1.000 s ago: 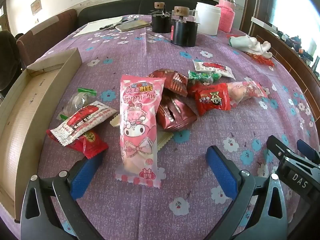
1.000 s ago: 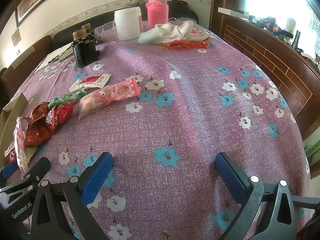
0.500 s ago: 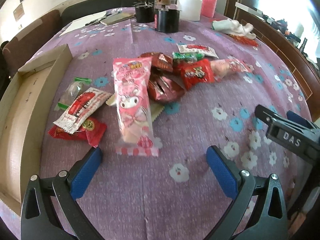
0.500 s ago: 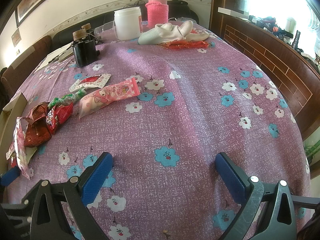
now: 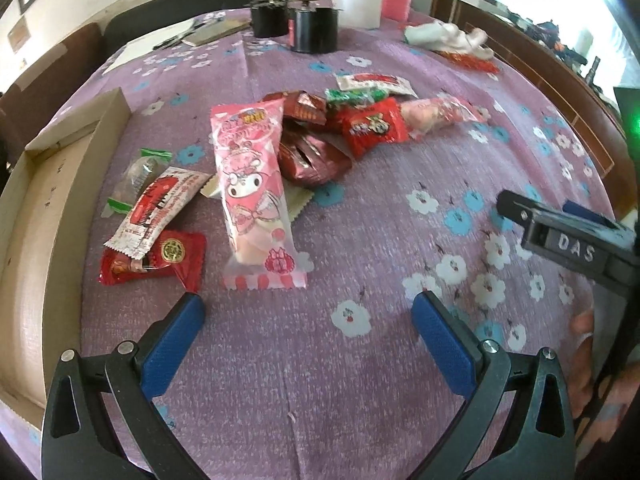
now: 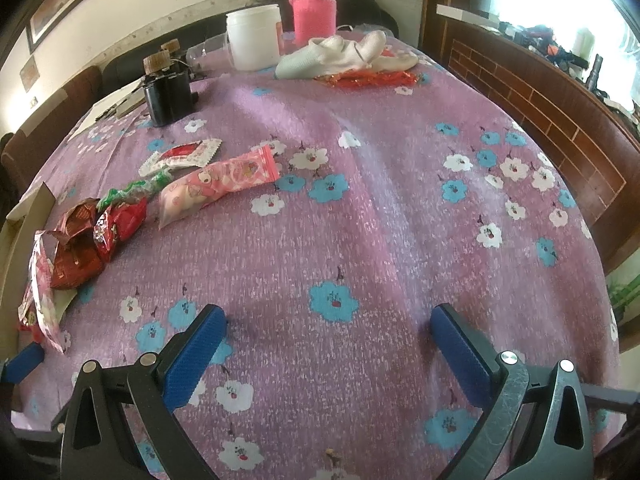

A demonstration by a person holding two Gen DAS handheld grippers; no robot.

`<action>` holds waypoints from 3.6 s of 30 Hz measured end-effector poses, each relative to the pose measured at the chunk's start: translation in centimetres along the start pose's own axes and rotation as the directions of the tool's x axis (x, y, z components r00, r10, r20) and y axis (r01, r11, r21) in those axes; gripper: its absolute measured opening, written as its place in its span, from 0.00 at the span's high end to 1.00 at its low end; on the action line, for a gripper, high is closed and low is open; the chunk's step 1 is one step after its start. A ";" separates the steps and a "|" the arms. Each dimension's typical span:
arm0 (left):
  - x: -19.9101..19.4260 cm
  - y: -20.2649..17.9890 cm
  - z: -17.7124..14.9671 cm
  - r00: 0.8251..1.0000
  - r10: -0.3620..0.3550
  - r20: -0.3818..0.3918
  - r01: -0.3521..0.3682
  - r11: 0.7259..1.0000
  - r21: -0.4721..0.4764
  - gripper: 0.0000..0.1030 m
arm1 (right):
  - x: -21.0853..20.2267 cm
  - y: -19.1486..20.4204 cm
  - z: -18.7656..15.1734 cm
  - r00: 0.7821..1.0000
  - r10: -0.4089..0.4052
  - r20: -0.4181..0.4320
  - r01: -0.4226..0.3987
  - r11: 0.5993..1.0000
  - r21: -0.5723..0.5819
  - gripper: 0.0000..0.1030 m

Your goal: Organize snacks

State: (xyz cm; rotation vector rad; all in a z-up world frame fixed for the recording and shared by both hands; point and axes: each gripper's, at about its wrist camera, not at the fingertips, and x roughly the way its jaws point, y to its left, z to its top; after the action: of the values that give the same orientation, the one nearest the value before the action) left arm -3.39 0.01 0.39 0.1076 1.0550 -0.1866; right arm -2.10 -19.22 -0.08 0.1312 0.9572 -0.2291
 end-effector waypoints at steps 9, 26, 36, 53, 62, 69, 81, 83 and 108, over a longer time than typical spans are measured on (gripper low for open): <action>-2.1 0.7 -1.6 0.991 -0.117 0.066 0.116 0.993 0.004 0.00 | 0.0 0.3 0.1 1.000 -0.005 -0.017 0.005 1.000 0.008 0.00; -18.7 8.7 -5.3 0.792 0.090 0.604 0.036 0.980 -0.194 0.00 | -4.9 3.4 -1.2 0.989 0.008 0.145 -0.001 0.999 -0.050 0.02; -20.4 11.5 -6.7 0.658 0.346 0.669 -0.178 0.935 -0.308 0.00 | -8.9 10.2 -2.5 0.945 0.183 0.270 -0.105 0.954 -0.280 0.01; -18.9 23.8 -8.9 0.753 0.339 0.564 -0.053 0.886 -0.461 0.00 | -7.3 19.4 -2.2 0.846 0.531 -0.051 -0.523 0.809 -0.267 0.23; -17.6 22.6 -8.5 0.793 0.247 0.558 0.008 0.910 -0.415 0.00 | -5.9 18.9 -0.6 0.930 0.364 0.046 -0.342 0.905 -0.251 0.26; -17.2 21.1 -7.4 0.829 0.194 0.525 0.036 0.918 -0.395 0.00 | -3.5 19.7 -0.5 0.950 0.308 0.039 -0.287 0.919 -0.270 0.45; -16.8 17.5 -5.6 0.845 0.219 0.488 -0.040 0.936 -0.351 0.00 | -4.2 17.0 -0.5 0.911 0.411 0.037 -0.392 0.890 -0.234 0.77; -16.6 16.9 -5.3 0.848 0.214 0.486 -0.044 0.940 -0.338 0.00 | -4.6 15.8 -0.5 0.900 0.433 0.039 -0.415 0.883 -0.220 0.77; -10.5 13.0 1.9 0.937 -0.018 0.349 0.097 0.973 -0.209 0.01 | -2.6 9.6 -1.1 0.920 0.391 0.010 -0.387 0.914 -0.123 0.76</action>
State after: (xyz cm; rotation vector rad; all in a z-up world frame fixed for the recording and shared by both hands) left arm -4.16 13.51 10.48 -0.1566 0.7215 -0.1328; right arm -1.97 -9.35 1.53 0.2047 0.8875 0.1941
